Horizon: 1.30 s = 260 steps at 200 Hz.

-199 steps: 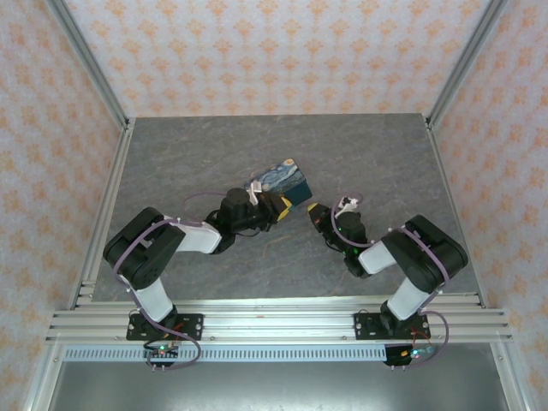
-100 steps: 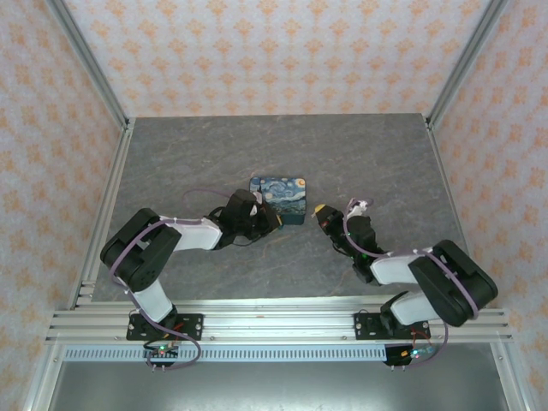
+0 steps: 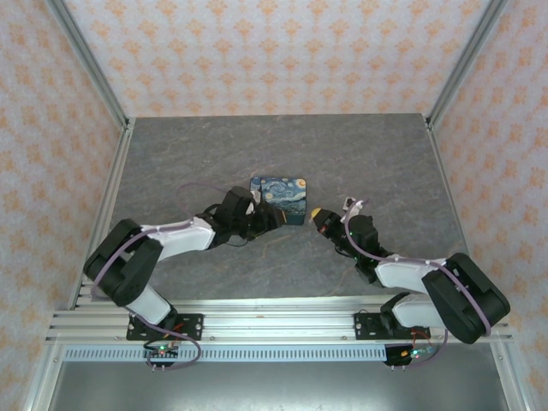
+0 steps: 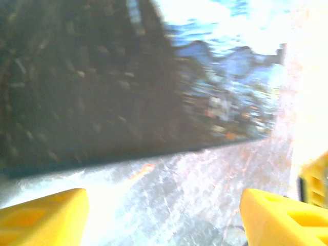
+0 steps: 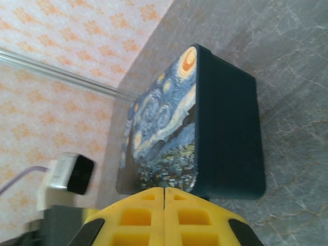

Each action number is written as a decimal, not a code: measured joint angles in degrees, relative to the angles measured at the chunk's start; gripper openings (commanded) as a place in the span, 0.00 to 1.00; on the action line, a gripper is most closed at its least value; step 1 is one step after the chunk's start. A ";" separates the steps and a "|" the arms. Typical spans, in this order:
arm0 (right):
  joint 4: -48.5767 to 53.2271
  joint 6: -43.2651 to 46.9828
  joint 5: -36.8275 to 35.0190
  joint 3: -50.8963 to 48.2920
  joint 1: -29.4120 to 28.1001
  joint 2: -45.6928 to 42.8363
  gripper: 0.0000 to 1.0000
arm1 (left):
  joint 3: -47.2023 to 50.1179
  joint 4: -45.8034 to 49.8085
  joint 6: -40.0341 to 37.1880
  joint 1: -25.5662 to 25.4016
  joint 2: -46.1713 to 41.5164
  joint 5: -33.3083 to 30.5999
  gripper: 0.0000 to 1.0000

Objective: Unlock the padlock with the key

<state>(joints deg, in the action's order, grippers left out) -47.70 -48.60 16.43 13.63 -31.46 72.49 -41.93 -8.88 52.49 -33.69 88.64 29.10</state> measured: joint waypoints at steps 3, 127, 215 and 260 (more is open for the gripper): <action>0.85 0.35 -0.04 0.24 0.00 -0.20 0.00 | 0.04 0.39 -0.15 0.00 -0.74 0.00 0.81; 20.28 1.16 -0.44 -2.05 -0.02 -3.23 0.00 | 0.44 2.91 2.05 -0.42 -5.84 -0.87 0.83; 8.63 -5.42 -2.01 -3.98 -0.28 -4.98 0.00 | 3.56 -20.63 19.52 -7.61 0.90 -0.61 0.43; 4.79 -5.20 -2.01 -0.22 -1.18 -5.84 0.00 | 3.56 -26.49 23.12 -8.55 0.90 -0.72 0.36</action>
<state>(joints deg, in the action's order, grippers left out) -42.92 -53.80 14.41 13.41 -32.64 66.65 -38.37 -35.38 75.61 -42.24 89.54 28.38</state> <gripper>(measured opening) 0.045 0.374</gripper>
